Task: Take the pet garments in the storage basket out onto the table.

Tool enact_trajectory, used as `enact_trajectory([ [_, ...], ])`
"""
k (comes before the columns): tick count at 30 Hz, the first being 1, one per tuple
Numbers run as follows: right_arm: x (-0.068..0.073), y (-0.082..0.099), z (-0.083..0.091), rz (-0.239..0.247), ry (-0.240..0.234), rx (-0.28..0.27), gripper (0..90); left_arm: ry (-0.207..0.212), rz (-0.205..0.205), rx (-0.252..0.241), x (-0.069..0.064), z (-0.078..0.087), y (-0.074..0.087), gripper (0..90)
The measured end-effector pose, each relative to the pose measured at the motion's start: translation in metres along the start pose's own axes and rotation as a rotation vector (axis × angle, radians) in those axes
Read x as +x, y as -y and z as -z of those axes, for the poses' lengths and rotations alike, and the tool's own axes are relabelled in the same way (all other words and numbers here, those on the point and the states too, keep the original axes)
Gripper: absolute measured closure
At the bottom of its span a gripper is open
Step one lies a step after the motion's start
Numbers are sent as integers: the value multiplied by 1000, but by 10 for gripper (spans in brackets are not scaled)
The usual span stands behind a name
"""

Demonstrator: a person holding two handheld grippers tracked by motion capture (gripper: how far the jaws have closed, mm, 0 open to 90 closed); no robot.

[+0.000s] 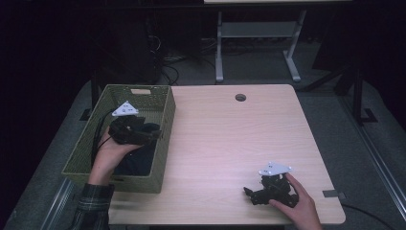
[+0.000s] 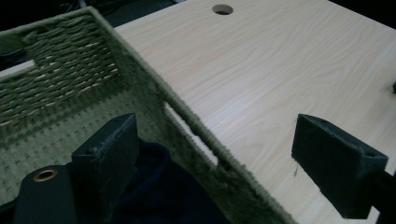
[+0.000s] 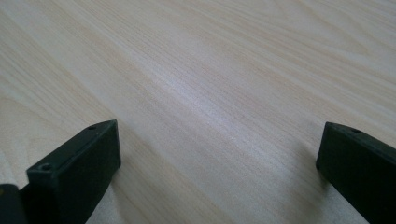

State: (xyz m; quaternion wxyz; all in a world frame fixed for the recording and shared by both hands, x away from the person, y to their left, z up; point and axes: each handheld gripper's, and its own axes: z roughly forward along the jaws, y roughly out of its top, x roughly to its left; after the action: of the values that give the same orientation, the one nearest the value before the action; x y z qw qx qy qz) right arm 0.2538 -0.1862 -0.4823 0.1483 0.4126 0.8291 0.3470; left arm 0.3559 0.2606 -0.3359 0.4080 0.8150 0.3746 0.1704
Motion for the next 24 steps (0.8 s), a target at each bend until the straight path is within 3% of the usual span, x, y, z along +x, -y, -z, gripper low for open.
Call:
enact_trajectory([
  [12,0,0,0,0,0,0,0,-56,37,38,21,2,15,144],
  [24,0,0,0,1,0,0,0,-102,58,111,38,-3,31,144],
])
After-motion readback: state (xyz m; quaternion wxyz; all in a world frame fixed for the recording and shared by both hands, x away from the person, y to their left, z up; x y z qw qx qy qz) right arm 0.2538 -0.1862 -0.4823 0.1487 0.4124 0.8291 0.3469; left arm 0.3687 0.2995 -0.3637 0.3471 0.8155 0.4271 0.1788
